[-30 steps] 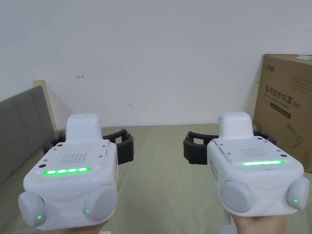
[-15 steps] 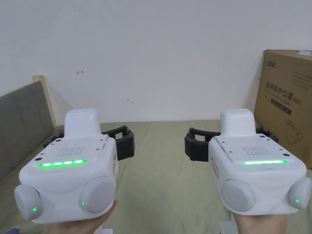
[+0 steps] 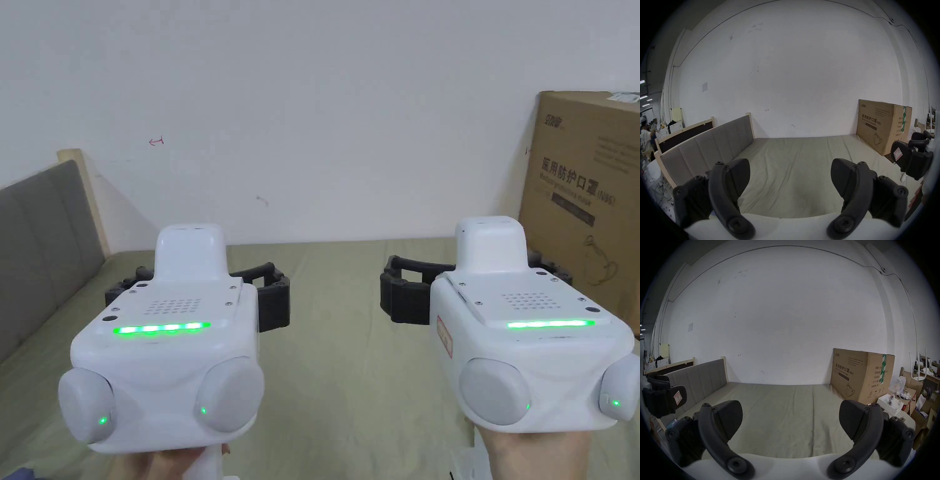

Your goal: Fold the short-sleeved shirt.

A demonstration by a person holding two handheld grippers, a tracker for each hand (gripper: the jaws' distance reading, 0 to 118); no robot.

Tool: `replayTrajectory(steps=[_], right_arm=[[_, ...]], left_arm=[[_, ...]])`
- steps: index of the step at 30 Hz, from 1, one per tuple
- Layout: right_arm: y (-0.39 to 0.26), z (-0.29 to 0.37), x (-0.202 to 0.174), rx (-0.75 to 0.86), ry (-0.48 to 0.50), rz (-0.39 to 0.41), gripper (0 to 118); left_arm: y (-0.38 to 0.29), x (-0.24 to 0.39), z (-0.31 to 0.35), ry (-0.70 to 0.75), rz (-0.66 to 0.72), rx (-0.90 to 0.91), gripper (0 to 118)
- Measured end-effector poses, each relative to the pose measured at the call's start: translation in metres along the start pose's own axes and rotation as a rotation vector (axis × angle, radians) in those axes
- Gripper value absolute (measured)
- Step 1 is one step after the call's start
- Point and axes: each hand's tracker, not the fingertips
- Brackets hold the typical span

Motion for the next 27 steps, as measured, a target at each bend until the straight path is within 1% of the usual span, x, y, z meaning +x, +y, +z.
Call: replayTrajectory(steps=[6,12,19,23,27], right_arm=[[-0.0023,-0.0028,0.003,-0.01,0.009,-0.018,117],[-0.0014,-0.0046,0.0006,-0.011,0.014,0.004,117],[-0.0012,-0.005,-0.0005,-0.012,0.022,0.007,117],[-0.0024,-0.0053,-0.0004,-0.016,0.021,0.011,117],[-0.0043,-0.0056,-0.0003,-0.022,0.023,0.011,117]], left_arm=[[0.0017,-0.0012,-0.0003,-0.011,0.002,0.012,105],[0.0012,-0.0003,-0.0022,-0.009,0.015,-0.002,105],[-0.0003,0.0016,-0.0045,0.003,-0.004,0.0,105],[-0.0017,0.0017,-0.0026,0.011,0.009,0.027,105],[-0.0014,-0.0003,-0.005,0.012,0.019,0.005,106]])
